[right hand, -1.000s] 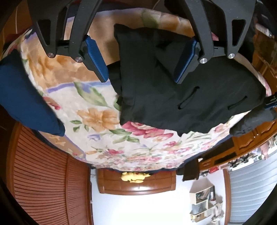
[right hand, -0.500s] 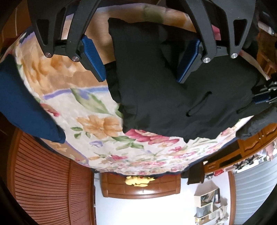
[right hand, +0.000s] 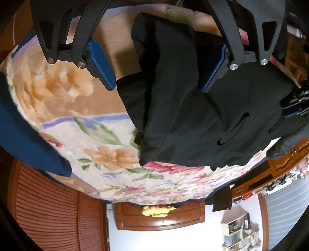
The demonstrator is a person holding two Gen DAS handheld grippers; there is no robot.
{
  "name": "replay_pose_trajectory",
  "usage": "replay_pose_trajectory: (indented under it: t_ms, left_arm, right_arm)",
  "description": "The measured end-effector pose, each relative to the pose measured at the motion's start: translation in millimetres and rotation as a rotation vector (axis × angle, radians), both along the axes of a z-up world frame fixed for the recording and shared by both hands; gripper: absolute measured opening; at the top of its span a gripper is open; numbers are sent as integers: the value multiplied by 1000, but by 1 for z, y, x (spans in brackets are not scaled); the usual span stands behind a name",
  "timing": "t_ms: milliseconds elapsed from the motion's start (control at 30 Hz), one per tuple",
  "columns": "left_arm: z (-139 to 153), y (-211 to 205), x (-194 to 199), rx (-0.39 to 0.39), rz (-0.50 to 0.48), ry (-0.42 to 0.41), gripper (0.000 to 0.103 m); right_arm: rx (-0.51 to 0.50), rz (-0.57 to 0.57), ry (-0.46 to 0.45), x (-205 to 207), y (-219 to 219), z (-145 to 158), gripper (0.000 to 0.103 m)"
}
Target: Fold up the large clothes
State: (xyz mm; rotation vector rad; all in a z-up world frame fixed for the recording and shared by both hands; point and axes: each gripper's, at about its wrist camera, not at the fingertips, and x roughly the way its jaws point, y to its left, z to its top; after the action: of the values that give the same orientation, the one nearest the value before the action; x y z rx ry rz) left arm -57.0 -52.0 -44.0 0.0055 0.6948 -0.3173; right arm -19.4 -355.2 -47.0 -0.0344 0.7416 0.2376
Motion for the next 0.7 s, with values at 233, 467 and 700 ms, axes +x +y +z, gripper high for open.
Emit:
replay_pose_trajectory:
  t_ms: [233,467,700]
  left_arm:
    - [-1,1,2,-7,-7,3,59]
    - [-3,1,3,-10,-13,7,60]
    - [-4,2,3,-10,-16,7,60]
  right_arm:
    - [30,18,40,4,0,-5,89]
    - [34,36,60,7,5,-7,86]
    - [89,104,100,6,11,-4,41]
